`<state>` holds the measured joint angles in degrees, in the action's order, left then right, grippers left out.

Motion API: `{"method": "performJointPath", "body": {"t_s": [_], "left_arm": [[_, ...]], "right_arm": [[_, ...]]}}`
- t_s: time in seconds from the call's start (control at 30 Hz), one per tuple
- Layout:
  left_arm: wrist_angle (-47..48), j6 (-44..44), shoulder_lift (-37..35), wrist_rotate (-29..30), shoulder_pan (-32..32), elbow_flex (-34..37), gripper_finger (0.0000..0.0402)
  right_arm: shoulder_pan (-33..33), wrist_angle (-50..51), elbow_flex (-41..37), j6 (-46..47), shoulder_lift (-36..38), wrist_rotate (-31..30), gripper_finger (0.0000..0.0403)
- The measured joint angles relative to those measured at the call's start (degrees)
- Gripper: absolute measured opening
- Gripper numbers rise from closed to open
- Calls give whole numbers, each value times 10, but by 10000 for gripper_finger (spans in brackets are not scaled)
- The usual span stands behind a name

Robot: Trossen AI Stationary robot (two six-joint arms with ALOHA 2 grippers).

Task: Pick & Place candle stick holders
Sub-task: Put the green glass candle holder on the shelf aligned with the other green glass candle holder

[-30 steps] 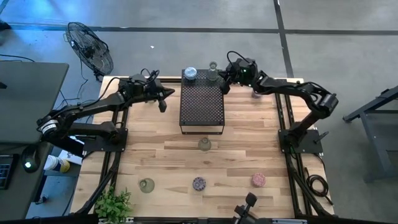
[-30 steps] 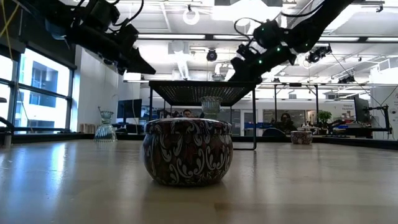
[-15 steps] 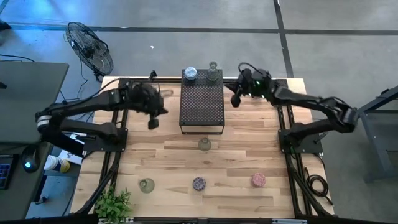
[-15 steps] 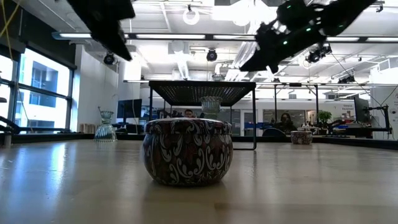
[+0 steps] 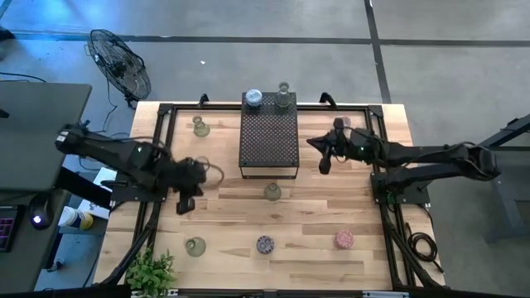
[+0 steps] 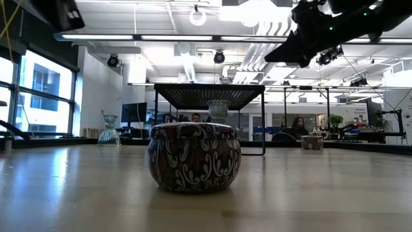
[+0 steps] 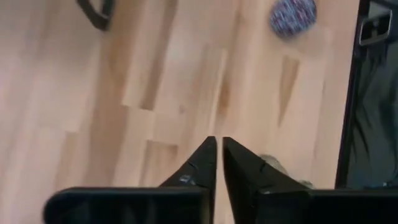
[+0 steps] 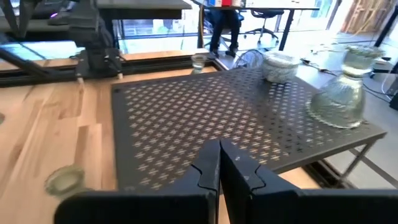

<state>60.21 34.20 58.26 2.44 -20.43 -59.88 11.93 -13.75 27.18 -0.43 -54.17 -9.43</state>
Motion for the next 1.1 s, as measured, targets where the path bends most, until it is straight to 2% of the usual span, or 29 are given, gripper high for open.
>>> {"method": "performJointPath", "body": {"t_s": [0.1,0.37,0.5,0.6,0.73,1.1], "left_arm": [[0,53,16,16,-63,0,63],[-4,140,106,75,-209,0,201],[-23,146,150,63,-256,0,263],[-48,148,175,57,-285,0,295],[-51,156,201,60,-303,0,315],[-80,140,241,50,-303,0,315]], "right_arm": [[-28,-11,-10,0,0,-21,0],[-62,-10,-15,0,-2,-68,0],[-64,-10,-15,0,-2,-67,0],[-64,-10,-15,0,-2,-67,0],[-64,-10,-15,0,-2,-67,0],[-64,-10,-15,-3,-2,-67,0]]}}
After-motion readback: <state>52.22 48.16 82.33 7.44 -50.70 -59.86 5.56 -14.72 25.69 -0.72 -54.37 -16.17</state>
